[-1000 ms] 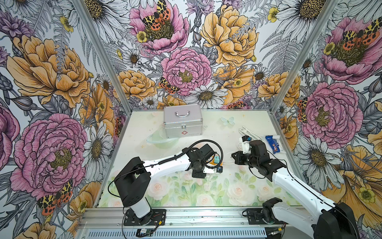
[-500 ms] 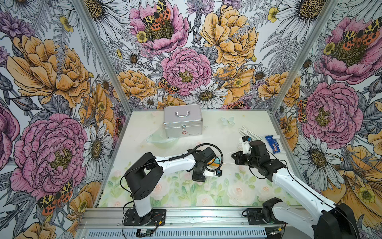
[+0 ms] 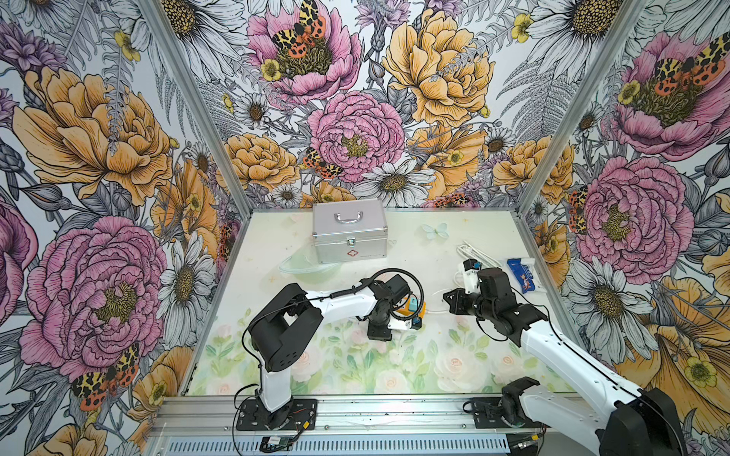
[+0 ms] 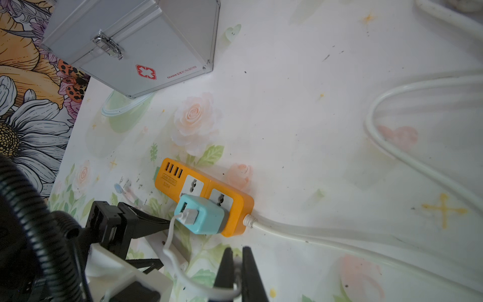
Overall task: Charge the electric toothbrush
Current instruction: Pick up the electric toothbrush from the center of the board, then insert the charging cable into the electric toothbrush.
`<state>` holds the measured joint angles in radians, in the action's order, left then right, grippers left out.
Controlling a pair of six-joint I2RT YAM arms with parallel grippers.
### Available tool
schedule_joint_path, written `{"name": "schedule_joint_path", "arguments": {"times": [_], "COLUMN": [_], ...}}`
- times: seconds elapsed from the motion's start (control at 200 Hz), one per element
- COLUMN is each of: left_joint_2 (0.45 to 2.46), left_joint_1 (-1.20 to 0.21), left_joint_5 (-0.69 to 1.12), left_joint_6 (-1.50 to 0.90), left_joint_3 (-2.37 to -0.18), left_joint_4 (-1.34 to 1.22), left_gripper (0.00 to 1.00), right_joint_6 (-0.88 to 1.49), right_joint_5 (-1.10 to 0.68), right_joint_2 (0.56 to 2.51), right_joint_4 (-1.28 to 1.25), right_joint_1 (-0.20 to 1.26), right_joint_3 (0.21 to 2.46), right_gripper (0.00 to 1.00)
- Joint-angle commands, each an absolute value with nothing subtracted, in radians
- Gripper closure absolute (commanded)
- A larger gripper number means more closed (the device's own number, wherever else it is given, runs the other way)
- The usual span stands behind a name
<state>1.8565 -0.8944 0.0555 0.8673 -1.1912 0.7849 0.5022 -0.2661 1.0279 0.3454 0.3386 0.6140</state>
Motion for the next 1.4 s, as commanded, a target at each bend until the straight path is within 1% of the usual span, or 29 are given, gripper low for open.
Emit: {"name": "schedule_joint_path", "arguments": {"times": [0.0,0.06,0.125,0.21,0.255,0.31,0.35,0.41,0.565,0.615,0.64,0.961,1.206,1.396], "left_joint_2": [1.889,1.893,1.898,1.898,1.897,1.892,1.887,1.879,1.838,1.831,1.787,1.609,1.588,1.587], "left_joint_1": [-0.897,-0.898,-0.898,-0.899,-0.899,-0.9,-0.9,-0.9,-0.895,-0.892,-0.89,-0.853,-0.85,-0.829], "left_joint_5": [0.078,0.078,0.081,0.086,0.088,0.09,0.094,0.105,0.139,0.156,0.167,0.333,0.342,0.338], "left_joint_6": [0.879,0.877,0.877,0.874,0.872,0.869,0.87,0.867,0.862,0.859,0.858,0.845,0.812,0.776], "left_joint_3": [-1.185,-1.187,-1.19,-1.194,-1.194,-1.196,-1.196,-1.199,-1.214,-1.219,-1.221,-1.249,-1.285,-1.297], "left_joint_4": [0.788,0.788,0.79,0.79,0.79,0.79,0.79,0.79,0.789,0.79,0.79,0.788,0.772,0.722], "left_gripper": [0.43,0.46,0.52,0.64,0.67,0.74,0.75,0.81,0.85,0.85,0.85,0.83,0.84,0.85], "right_joint_6": [0.482,0.483,0.483,0.483,0.483,0.484,0.483,0.483,0.467,0.459,0.454,0.431,0.454,0.511], "right_joint_5": [-0.252,-0.252,-0.252,-0.25,-0.25,-0.251,-0.252,-0.255,-0.288,-0.307,-0.317,-0.482,-0.572,-0.575], "right_joint_2": [1.011,1.009,1.005,0.999,0.997,0.996,0.993,0.99,0.978,0.972,0.968,0.947,0.915,0.866], "right_joint_4": [0.344,0.344,0.345,0.344,0.345,0.345,0.345,0.346,0.344,0.345,0.345,0.343,0.341,0.324], "right_joint_1": [0.333,0.332,0.333,0.331,0.331,0.331,0.331,0.331,0.331,0.331,0.33,0.329,0.328,0.324], "right_joint_3": [0.634,0.634,0.635,0.634,0.634,0.635,0.635,0.634,0.634,0.634,0.634,0.602,0.598,0.619], "right_gripper": [1.0,1.0,1.0,1.0,1.0,1.0,1.0,1.0,1.0,1.0,1.0,1.0,1.0,1.0]}}
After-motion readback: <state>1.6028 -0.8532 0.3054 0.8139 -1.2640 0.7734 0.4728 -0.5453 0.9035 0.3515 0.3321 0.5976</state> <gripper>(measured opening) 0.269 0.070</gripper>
